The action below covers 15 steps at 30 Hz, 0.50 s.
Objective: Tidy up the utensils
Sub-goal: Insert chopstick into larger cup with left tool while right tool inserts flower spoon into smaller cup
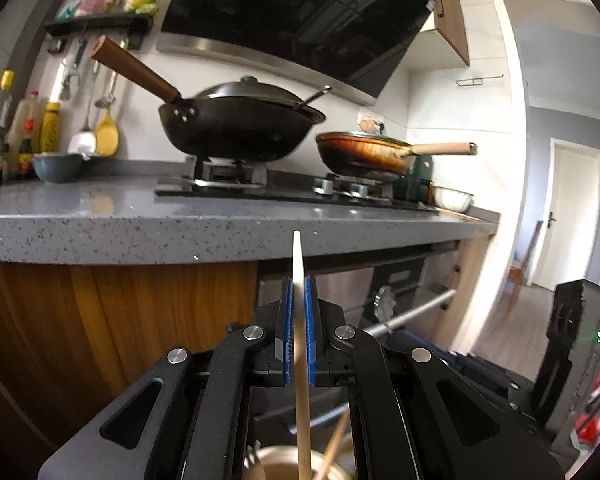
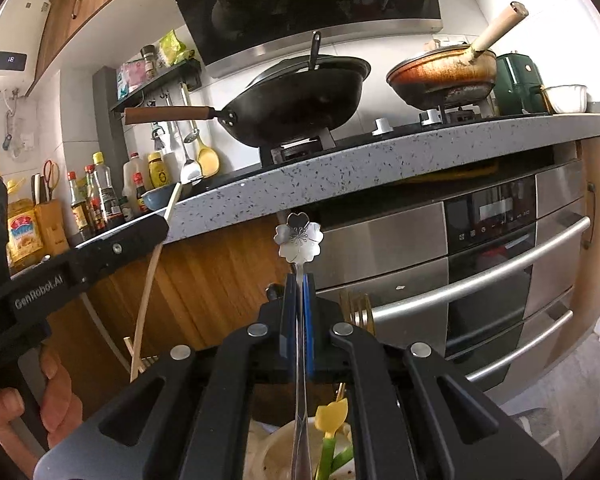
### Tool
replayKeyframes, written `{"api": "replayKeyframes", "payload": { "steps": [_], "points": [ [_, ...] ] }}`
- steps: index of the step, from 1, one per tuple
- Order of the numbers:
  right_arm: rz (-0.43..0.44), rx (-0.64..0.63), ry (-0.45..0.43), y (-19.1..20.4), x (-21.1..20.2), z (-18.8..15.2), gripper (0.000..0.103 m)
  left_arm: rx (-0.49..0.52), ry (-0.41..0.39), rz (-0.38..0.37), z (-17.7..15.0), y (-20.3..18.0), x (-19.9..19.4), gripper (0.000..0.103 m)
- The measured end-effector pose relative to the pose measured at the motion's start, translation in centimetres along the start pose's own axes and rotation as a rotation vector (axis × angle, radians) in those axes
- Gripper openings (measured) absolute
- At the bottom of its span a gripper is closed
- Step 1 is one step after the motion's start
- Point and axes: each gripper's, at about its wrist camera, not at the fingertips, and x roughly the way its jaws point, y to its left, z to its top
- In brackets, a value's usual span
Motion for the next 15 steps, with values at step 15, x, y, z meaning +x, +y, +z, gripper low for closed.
{"api": "replayKeyframes", "payload": {
  "steps": [15],
  "points": [
    [-0.019,-0.041,-0.038,0.0,0.9,-2.3,0.003,0.044,-0.05,0.052,-2.3,-0.1,1.0,0.006]
  ]
}}
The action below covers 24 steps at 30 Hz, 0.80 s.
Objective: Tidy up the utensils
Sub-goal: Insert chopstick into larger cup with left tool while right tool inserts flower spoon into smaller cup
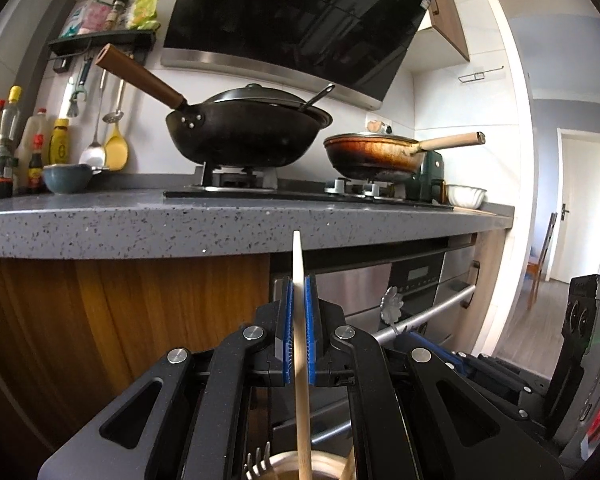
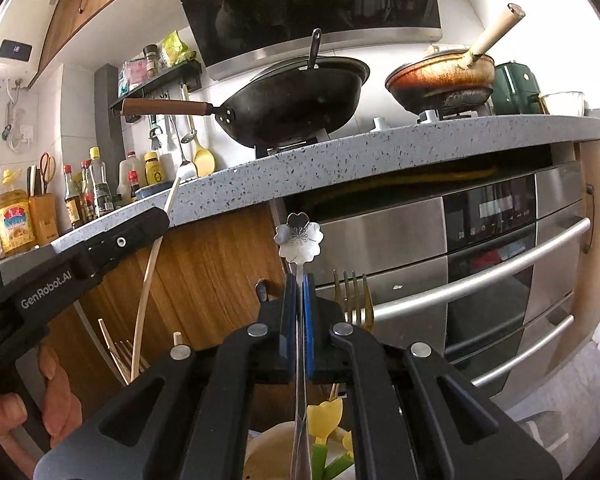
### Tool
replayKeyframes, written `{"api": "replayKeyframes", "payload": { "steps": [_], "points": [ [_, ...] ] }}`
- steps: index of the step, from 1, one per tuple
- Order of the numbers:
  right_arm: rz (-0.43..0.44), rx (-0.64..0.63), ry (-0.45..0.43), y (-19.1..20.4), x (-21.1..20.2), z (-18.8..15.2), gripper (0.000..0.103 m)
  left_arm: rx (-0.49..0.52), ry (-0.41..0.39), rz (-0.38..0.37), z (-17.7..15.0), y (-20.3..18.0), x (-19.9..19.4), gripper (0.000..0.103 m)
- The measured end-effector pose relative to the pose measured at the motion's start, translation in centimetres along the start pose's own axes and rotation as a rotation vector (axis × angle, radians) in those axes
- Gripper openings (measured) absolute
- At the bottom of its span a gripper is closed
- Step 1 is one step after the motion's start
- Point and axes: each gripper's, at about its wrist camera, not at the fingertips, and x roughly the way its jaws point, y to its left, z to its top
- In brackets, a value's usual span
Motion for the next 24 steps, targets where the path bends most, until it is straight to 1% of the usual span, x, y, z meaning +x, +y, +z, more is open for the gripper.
{"api": "replayKeyframes", "payload": {
  "steps": [7,13,20,24],
  "points": [
    [-0.004,-0.007,0.018,0.1,-0.2,-1.1,0.003,0.003,-0.001,0.001,-0.7,0.4,-0.3,0.006],
    [0.008,-0.012,0.035,-0.1,-1.3,-1.5,0.003,0.013,-0.004,-0.01,-1.3,0.4,-1.5,0.006],
    [0.014,0.005,0.049,-0.4,-3.6,-2.6,0.003,0.006,0.017,-0.047,-2.9,0.4,-4.2,0.006],
    [0.013,0.007,0.068,-0.5,-4.4,-3.5,0.003,0.015,0.054,-0.063,-4.1,0.3,-5.1,0.006]
  ]
}}
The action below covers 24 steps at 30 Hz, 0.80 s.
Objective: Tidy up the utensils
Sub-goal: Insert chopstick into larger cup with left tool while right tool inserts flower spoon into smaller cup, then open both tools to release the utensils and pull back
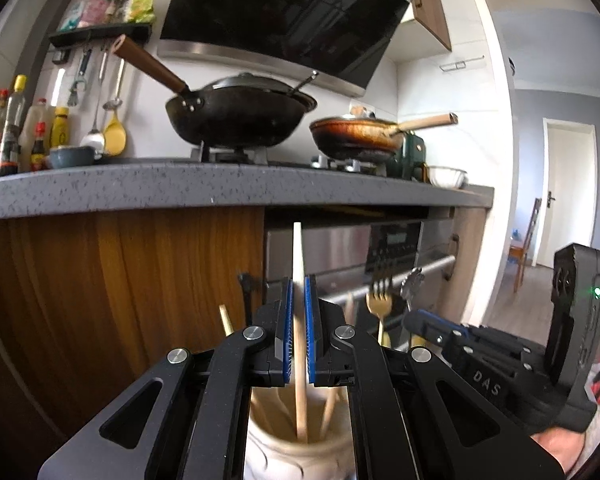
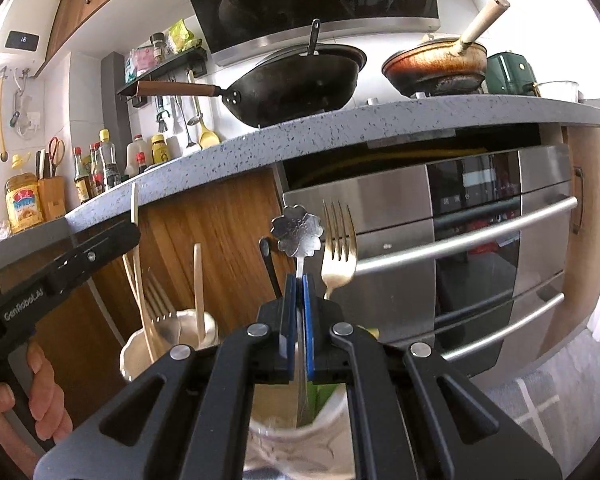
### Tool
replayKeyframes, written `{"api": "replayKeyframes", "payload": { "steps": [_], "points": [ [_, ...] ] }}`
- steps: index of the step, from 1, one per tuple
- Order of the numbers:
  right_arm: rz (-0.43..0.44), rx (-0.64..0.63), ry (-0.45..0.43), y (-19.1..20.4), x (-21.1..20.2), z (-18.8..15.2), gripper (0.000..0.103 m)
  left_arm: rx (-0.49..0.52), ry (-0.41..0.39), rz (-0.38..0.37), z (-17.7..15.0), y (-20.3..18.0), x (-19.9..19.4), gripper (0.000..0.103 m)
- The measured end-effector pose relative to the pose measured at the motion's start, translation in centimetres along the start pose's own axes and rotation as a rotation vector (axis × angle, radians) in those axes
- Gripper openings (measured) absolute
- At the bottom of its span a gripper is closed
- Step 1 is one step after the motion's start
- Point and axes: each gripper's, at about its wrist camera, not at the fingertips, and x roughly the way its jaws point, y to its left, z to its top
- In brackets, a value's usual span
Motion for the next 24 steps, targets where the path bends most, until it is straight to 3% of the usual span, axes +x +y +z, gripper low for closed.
{"api": "replayKeyframes", "payload": {
  "steps": [8,24],
  "points": [
    [0.004,0.0,0.052,0.1,0.6,-0.8,0.003,-0.025,0.095,-0.039,-1.7,0.1,0.9,0.006],
    [0.002,-0.008,0.087,0.3,1.2,-0.9,0.003,-0.022,0.142,-0.041,-2.7,0.1,1.9,0.006]
  ]
}}
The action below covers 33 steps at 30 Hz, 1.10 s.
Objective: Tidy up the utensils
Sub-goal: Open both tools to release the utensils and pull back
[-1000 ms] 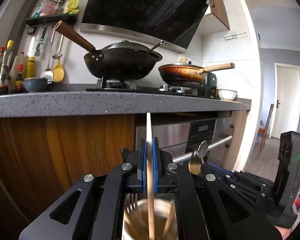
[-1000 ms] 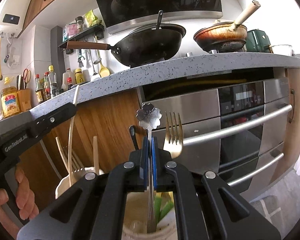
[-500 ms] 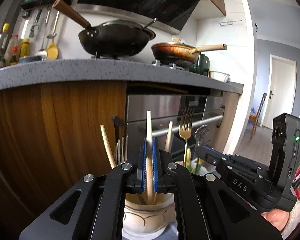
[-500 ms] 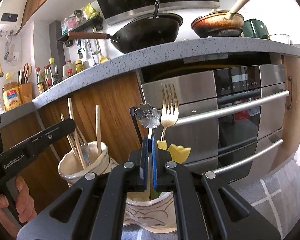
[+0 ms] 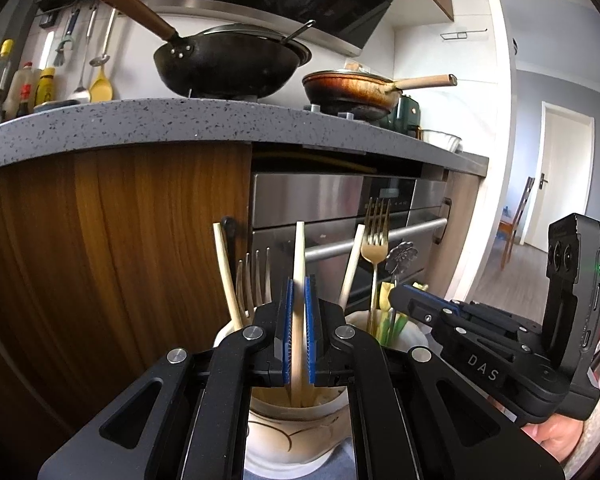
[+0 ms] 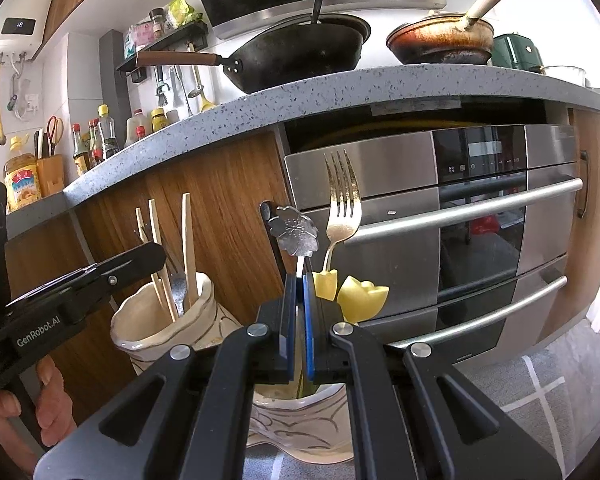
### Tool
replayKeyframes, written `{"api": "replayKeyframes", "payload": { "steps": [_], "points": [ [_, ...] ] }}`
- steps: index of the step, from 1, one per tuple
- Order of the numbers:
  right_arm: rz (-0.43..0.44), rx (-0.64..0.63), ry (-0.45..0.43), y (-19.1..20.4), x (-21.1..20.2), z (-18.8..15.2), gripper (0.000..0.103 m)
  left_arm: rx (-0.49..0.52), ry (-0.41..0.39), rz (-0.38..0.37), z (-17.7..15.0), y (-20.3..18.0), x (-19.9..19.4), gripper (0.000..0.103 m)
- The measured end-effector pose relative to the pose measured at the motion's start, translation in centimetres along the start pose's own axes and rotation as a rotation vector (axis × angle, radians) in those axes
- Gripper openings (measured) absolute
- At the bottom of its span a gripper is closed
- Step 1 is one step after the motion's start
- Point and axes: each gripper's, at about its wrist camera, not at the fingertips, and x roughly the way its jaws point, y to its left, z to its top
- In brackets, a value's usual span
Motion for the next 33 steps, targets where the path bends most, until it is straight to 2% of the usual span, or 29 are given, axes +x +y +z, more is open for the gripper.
{"api": "replayKeyframes", "payload": {
  "steps": [7,9,13,14,16,18,20,22,24,25,26,27,30,33],
  "points": [
    [-0.004,0.019,0.013,-0.1,-0.2,0.2,0.006,-0.014,0.045,-0.006,-0.2,0.0,0.4,0.007],
    [-0.003,0.031,0.014,-0.3,-0.4,0.3,0.018,-0.017,0.039,-0.006,-0.1,-0.1,0.1,0.016],
    [-0.012,0.046,0.007,-0.5,-1.5,0.7,0.02,-0.014,0.027,-0.008,0.3,-0.3,-0.8,0.022],
    [-0.017,0.053,0.003,-0.7,-2.0,0.9,0.023,-0.019,0.026,-0.008,0.4,-0.4,-1.0,0.028],
    [-0.023,0.071,-0.003,-1.1,-3.0,1.1,0.031,-0.029,0.019,-0.009,0.5,-0.4,-1.5,0.035],
    [-0.036,0.085,-0.006,-1.6,-4.2,1.2,0.037,-0.033,0.016,-0.003,0.4,-0.6,-2.1,0.047],
    [-0.058,0.093,0.001,-2.1,-5.5,1.2,0.042,-0.03,0.019,0.009,0.3,-0.8,-2.6,0.049],
    [-0.079,0.095,0.006,-2.6,-6.7,1.0,0.052,-0.023,0.026,0.023,0.0,-1.1,-3.2,0.051],
    [-0.11,0.09,0.017,-3.3,-8.2,0.6,0.066,-0.019,0.027,0.036,-0.2,-1.3,-3.8,0.063],
    [-0.121,0.088,0.021,-3.6,-8.7,0.4,0.07,-0.017,0.027,0.04,-0.4,-1.5,-4.1,0.064],
    [-0.138,0.084,0.028,-4.0,-9.4,0.1,0.078,-0.012,0.032,0.045,-0.7,-1.7,-4.4,0.068],
    [-0.153,0.081,0.036,-4.4,-10.1,-0.2,0.084,-0.007,0.037,0.052,-0.9,-1.9,-4.6,0.077],
    [-0.194,0.076,0.071,-5.7,-11.5,-1.3,0.094,0.007,0.061,0.048,-1.9,-2.7,-5.3,0.08],
    [-0.227,0.08,0.11,-6.8,-12.4,-2.6,0.097,0.019,0.107,0.035,-3.0,-3.8,-5.3,0.083]
  ]
}}
